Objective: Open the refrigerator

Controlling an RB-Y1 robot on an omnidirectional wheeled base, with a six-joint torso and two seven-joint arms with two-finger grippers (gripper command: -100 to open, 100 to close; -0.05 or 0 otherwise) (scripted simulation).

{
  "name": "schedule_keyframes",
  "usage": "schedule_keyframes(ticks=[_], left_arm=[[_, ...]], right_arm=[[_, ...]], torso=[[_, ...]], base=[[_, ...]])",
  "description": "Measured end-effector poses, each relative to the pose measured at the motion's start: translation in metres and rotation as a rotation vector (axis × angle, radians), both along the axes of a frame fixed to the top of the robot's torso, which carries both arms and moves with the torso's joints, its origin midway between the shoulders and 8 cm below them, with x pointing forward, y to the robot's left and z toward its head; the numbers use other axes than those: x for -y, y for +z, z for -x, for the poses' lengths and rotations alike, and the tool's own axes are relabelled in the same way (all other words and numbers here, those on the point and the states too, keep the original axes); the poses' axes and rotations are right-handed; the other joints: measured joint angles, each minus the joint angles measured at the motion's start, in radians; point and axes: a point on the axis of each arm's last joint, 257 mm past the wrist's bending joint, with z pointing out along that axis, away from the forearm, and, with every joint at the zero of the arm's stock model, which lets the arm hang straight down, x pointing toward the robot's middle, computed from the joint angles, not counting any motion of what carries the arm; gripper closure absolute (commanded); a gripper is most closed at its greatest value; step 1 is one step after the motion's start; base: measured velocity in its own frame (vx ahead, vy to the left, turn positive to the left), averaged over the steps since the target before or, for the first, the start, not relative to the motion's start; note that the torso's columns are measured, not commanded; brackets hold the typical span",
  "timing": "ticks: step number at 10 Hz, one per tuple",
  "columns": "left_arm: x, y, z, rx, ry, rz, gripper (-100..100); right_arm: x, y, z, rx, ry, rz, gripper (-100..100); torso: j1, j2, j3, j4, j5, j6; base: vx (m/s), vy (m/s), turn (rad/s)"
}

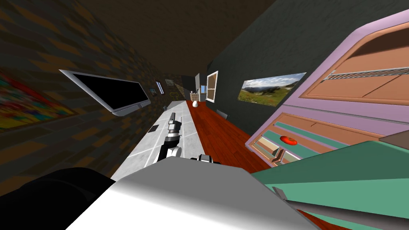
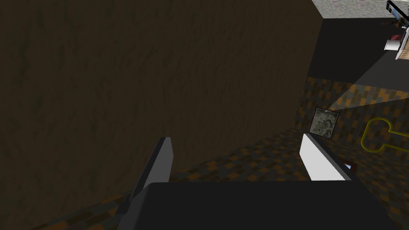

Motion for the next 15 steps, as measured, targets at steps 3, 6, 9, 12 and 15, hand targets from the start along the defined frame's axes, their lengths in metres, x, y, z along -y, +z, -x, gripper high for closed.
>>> schedule_keyframes(ticks=[3, 6, 9, 12, 15], left_arm=[[0.0, 0.0, 0.0, 0.0, 0.0, 0.0, 0], [0.0, 0.0, 0.0, 0.0, 0.0, 0.0, 0], [0.0, 0.0, 0.0, 0.0, 0.0, 0.0, 0], [0.0, 0.0, 0.0, 0.0, 0.0, 0.0, 0], [0.0, 0.0, 0.0, 0.0, 0.0, 0.0, 0]], right_arm=[[-0.013, -0.003, -0.022, -0.004, 0.109, -0.005, 100], [-0.028, -0.005, -0.036, -0.006, 0.205, -0.007, 100], [-0.041, -0.005, -0.05, -0.01, 0.304, -0.006, 100], [-0.057, -0.005, -0.059, -0.011, 0.398, -0.005, 100], [-0.07, -0.005, -0.072, -0.017, 0.493, -0.001, 100]], torso=[[-0.004, 0.005, 0.002, 0.002, 0.0, 0.003], [-0.004, 0.001, 0.0, 0.001, 0.0, 0.001], [-0.005, -0.001, -0.002, 0.0, 0.0, 0.0], [-0.001, -0.004, -0.004, -0.001, 0.001, -0.003], [0.001, -0.004, -0.005, -0.001, 0.004, -0.003]], base=[[-0.096, -0.039, -0.107], [-0.107, -0.065, -0.145], [-0.104, -0.075, -0.118], [-0.095, -0.073, -0.141], [-0.084, -0.072, -0.106]])
